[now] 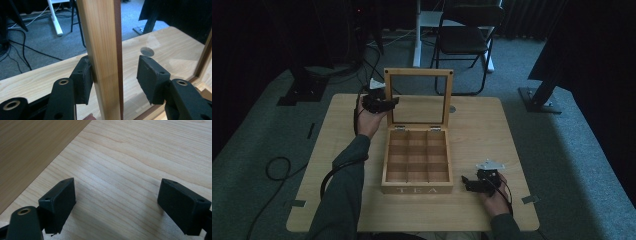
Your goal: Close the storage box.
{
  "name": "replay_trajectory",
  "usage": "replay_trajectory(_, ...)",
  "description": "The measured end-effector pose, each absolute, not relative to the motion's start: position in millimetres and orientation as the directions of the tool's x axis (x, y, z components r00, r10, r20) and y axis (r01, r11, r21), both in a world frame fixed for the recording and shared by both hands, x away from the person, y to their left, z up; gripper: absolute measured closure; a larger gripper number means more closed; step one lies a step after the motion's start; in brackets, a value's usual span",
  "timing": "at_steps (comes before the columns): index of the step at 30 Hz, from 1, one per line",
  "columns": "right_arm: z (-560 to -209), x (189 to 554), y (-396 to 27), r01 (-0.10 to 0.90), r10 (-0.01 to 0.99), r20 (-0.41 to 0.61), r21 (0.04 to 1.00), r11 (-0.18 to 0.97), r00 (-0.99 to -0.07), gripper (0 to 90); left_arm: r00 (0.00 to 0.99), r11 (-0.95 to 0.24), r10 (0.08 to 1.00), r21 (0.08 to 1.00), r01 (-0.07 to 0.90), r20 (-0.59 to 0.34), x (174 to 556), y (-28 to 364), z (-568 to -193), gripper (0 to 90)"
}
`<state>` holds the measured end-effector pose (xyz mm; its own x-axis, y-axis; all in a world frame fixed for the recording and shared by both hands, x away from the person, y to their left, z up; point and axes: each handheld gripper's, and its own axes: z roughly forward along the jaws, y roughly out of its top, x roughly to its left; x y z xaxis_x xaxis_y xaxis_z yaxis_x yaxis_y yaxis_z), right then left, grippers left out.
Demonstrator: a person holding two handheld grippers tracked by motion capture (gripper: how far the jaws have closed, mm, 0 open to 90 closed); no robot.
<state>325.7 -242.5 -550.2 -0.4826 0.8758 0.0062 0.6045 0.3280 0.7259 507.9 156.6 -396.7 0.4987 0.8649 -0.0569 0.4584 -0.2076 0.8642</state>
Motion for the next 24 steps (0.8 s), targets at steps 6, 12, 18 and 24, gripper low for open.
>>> replay_trajectory(6, -550.3, 325.7, -242.5, 0.604, 0.876, 0.006, 0.726, 0.329, -0.483, 14.5, 0.496, -0.179, 0.865, 0.879, 0.443, -0.074, 497.1, 158.0, -396.1, 49.3)
replay_trajectory(12, -550.2, 325.7, -242.6, 0.604, 0.875, 0.005, 0.726, 0.329, -0.483, 14.5, 0.504, -0.167, 0.860, 0.891, 0.422, -0.077, 486.6, 159.7, -396.0, 50.3)
replay_trajectory(18, -550.2, 325.8, -242.6, 0.604, 0.876, 0.004, 0.726, 0.330, -0.483, 14.5, 0.524, -0.150, 0.847, 0.905, 0.398, -0.091, 471.0, 163.9, -396.1, 49.9)
replay_trajectory(24, -550.2, 325.8, -242.6, 0.604, 0.875, 0.005, 0.726, 0.330, -0.484, 14.5, 0.561, -0.172, 0.824, 0.908, 0.382, -0.080, 459.7, 167.6, -395.0, 50.2)
